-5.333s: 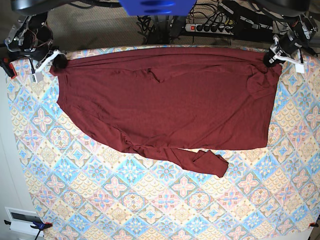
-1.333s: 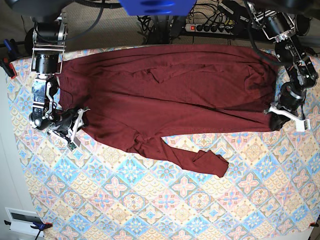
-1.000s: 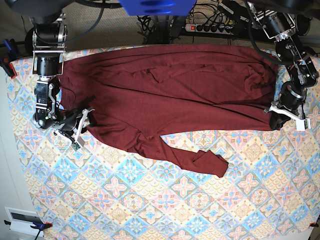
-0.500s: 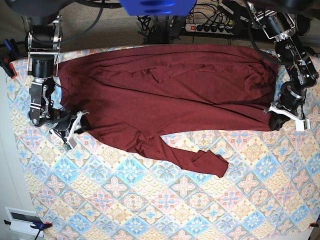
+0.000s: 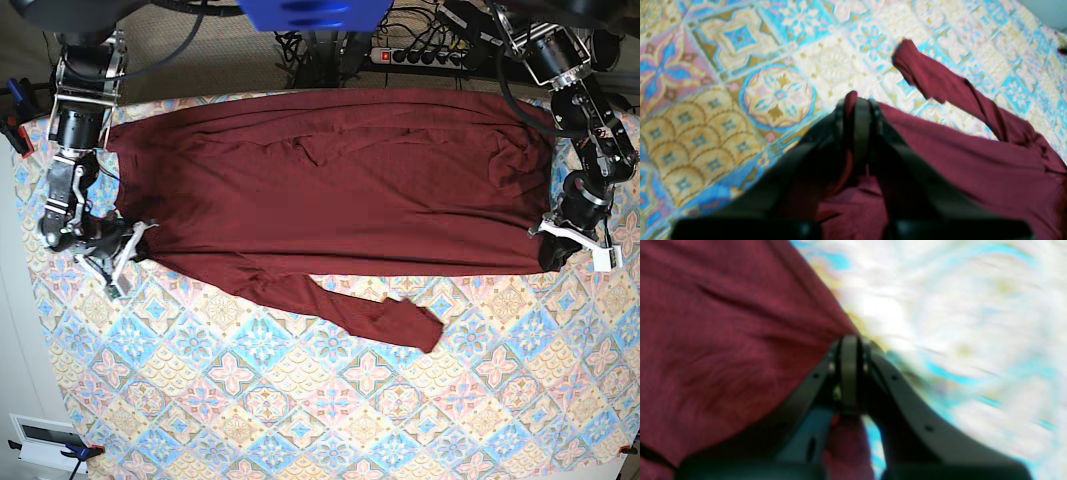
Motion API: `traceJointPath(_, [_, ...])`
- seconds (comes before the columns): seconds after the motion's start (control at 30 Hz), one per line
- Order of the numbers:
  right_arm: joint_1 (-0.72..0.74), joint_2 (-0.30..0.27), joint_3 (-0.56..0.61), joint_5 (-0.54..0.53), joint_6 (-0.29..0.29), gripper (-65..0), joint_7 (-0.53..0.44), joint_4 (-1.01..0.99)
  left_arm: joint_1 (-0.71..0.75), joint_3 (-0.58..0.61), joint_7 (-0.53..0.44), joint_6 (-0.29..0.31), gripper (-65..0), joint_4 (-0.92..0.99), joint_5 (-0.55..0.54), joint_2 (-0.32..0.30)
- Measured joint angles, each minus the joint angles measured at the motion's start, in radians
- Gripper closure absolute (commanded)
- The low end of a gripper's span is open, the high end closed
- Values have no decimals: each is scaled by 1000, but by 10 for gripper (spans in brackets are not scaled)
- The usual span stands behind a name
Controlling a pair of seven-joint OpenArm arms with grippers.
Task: Layout the t-shirt on the table in an organized manner, then fold the t-shirt properly
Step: 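Grasp the shirt side edges with both grippers and fold lengthwise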
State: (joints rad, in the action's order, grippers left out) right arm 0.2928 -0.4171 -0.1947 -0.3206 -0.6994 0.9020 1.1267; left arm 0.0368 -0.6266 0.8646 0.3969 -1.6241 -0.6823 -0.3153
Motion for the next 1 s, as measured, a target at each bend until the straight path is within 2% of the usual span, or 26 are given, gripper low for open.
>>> traceJointPath(0.3, [-3,3,-150,-30,-3,0,169,243,9,0,1,8,-2,-1,-1,2])
traceJointPath(0.47, [-121,-4,-158,-170,3,0,218,365,76,-3,3,3,-2,-22,-64,-1])
traceJointPath(0.53, [-181,-16,-154,-204,-2,0,226,408,110,-5,3,4,-2,-37,-82,-1])
traceJointPath(0.63, [-232,-32,-161,-200,2,0,225,472,138,-5,-1,6,-2,-48,-85,-1])
traceJointPath(1.0, [-379,-35,-204,-206,3,0,210,581,260,-41,-7,6,-2,-51,-86,-3])
